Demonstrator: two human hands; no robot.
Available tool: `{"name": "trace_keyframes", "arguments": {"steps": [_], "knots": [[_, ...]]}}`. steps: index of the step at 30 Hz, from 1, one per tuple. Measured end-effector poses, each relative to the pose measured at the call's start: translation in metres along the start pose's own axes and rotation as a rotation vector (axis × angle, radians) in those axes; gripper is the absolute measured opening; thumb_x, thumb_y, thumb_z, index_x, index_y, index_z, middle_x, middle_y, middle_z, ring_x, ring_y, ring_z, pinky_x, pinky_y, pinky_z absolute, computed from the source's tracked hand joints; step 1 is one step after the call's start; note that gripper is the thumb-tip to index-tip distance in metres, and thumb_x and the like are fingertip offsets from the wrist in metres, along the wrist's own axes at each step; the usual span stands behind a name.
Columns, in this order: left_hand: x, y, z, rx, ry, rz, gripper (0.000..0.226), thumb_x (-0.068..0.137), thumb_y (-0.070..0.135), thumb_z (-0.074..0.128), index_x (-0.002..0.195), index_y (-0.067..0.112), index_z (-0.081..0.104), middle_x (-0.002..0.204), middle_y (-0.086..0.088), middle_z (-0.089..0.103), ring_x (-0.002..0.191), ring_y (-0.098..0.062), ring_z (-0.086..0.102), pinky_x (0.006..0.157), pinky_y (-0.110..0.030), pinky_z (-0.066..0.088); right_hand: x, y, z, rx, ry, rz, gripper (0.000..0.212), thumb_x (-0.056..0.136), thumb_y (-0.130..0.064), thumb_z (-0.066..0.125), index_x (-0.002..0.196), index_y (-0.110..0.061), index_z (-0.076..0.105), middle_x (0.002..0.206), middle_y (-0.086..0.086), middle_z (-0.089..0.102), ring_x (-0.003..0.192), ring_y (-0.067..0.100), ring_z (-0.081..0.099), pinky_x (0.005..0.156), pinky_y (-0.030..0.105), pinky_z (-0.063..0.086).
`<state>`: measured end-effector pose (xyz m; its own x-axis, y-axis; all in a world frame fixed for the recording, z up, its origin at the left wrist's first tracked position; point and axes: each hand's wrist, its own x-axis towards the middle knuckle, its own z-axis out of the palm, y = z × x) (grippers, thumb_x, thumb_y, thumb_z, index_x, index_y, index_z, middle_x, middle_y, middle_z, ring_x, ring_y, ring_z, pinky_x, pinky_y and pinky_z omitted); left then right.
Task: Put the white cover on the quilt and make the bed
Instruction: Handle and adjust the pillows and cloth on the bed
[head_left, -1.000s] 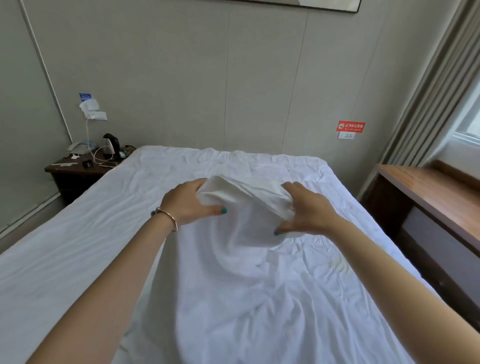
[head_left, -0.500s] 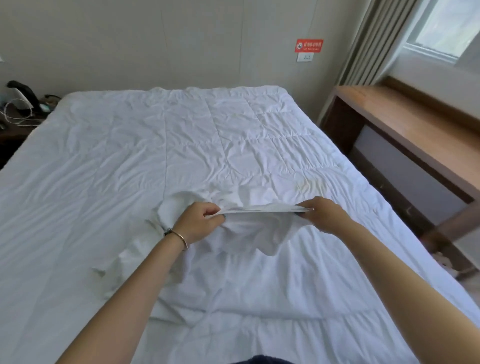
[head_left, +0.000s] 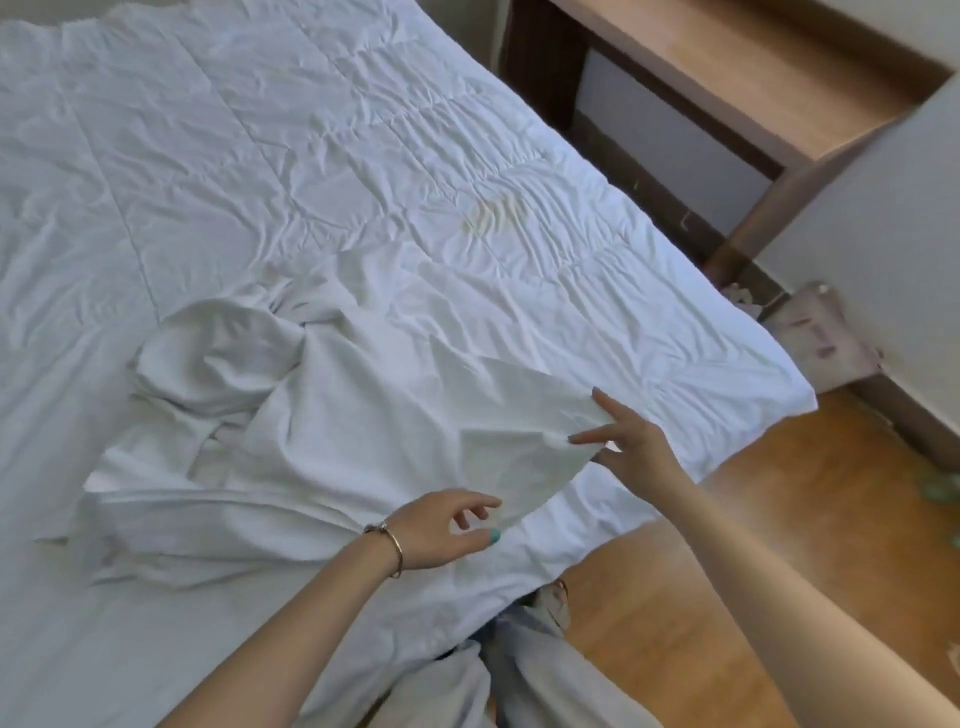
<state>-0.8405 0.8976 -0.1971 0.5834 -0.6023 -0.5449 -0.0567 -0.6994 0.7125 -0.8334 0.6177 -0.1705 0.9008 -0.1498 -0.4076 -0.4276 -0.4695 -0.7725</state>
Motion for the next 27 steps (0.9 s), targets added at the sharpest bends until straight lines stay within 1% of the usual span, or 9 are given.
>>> {"name": "trace_keyframes", "arguments": {"steps": [2,4,6,7,11,16,19,23,27], "knots": [[0.015,0.013,0.005,-0.056,0.171,0.010,0.034,0.094,0.042,0.057,0.128,0.037,0.056,0.110,0.019,0.057,0.095,0.002,0.054,0.089,-0.021,0.046,-0.004,0.023,-0.003,0.069,0.041,-0.010,0.041,0.081,0.003,0.069,0.086,-0.037,0.076,0.147,-0.014,0.041,0.090,-0.008,0.058,0.075,0.010,0.044],[0.032,0.027,0.008,-0.107,0.312,0.011,0.027,0.096,0.034,0.055,0.123,0.035,0.060,0.106,0.020,0.058,0.096,0.002,0.055,0.086,-0.021,0.047,-0.011,0.035,-0.007,0.285,0.132,0.010,0.029,0.084,0.001,0.062,0.088,-0.023,0.078,0.137,-0.014,0.053,0.092,-0.005,0.061,0.080,0.020,0.050],[0.050,0.043,0.011,-0.129,0.421,0.010,0.023,0.097,0.031,0.053,0.118,0.036,0.063,0.106,0.019,0.059,0.097,0.001,0.056,0.084,-0.021,0.048,0.002,0.042,-0.011,0.763,0.272,0.206,0.013,0.085,-0.009,0.072,0.097,-0.012,0.072,0.117,0.002,0.066,0.100,0.017,0.066,0.083,0.032,0.054],[0.060,0.051,0.013,-0.137,0.458,0.008,0.022,0.097,0.030,0.053,0.115,0.036,0.063,0.106,0.019,0.059,0.097,0.000,0.056,0.083,-0.022,0.048,0.013,0.044,-0.016,0.932,0.339,0.353,0.029,0.081,-0.015,0.079,0.106,-0.009,0.067,0.112,0.008,0.065,0.095,0.023,0.066,0.082,0.034,0.055],[0.101,0.084,0.015,-0.027,0.522,0.036,0.025,0.096,0.024,0.056,0.117,0.035,0.062,0.111,0.016,0.060,0.101,-0.002,0.055,0.088,-0.024,0.046,0.054,0.052,-0.040,1.376,0.089,0.696,0.040,0.079,0.002,0.076,0.116,0.005,0.059,0.110,0.019,0.067,0.097,0.032,0.068,0.097,0.043,0.052],[0.154,0.103,-0.013,0.235,0.560,0.076,0.046,0.094,0.026,0.061,0.139,0.023,0.050,0.144,0.004,0.047,0.133,-0.017,0.040,0.111,-0.031,0.031,0.061,0.054,-0.060,0.744,0.083,0.443,0.005,0.094,-0.008,0.060,0.098,-0.011,0.058,0.101,0.008,0.061,0.086,0.025,0.062,0.079,0.044,0.059],[0.183,0.115,-0.035,0.289,0.431,0.056,0.061,0.088,0.047,0.061,0.143,0.027,0.044,0.147,0.006,0.044,0.140,-0.015,0.033,0.114,-0.029,0.020,0.059,0.055,-0.076,0.476,0.197,0.158,0.018,0.097,-0.006,0.046,0.090,-0.019,0.057,0.094,0.002,0.056,0.079,0.022,0.057,0.062,0.041,0.061],[0.221,0.144,-0.057,0.126,0.272,0.060,0.022,0.082,0.040,0.074,0.101,0.038,0.065,0.098,0.017,0.064,0.098,-0.007,0.058,0.092,-0.030,0.042,0.069,0.062,-0.101,0.367,0.326,-0.007,0.035,0.094,0.003,0.037,0.087,-0.027,0.052,0.079,-0.007,0.054,0.065,0.009,0.045,0.052,0.021,0.042],[0.247,0.149,-0.071,0.129,0.217,0.079,0.019,0.070,0.050,0.077,0.068,0.037,0.062,0.069,0.025,0.060,0.066,-0.003,0.050,0.068,-0.030,0.042,0.084,0.067,-0.123,0.641,0.396,0.109,0.031,0.092,0.000,0.040,0.084,-0.026,0.055,0.079,-0.009,0.053,0.070,0.013,0.045,0.059,0.028,0.036]]}}
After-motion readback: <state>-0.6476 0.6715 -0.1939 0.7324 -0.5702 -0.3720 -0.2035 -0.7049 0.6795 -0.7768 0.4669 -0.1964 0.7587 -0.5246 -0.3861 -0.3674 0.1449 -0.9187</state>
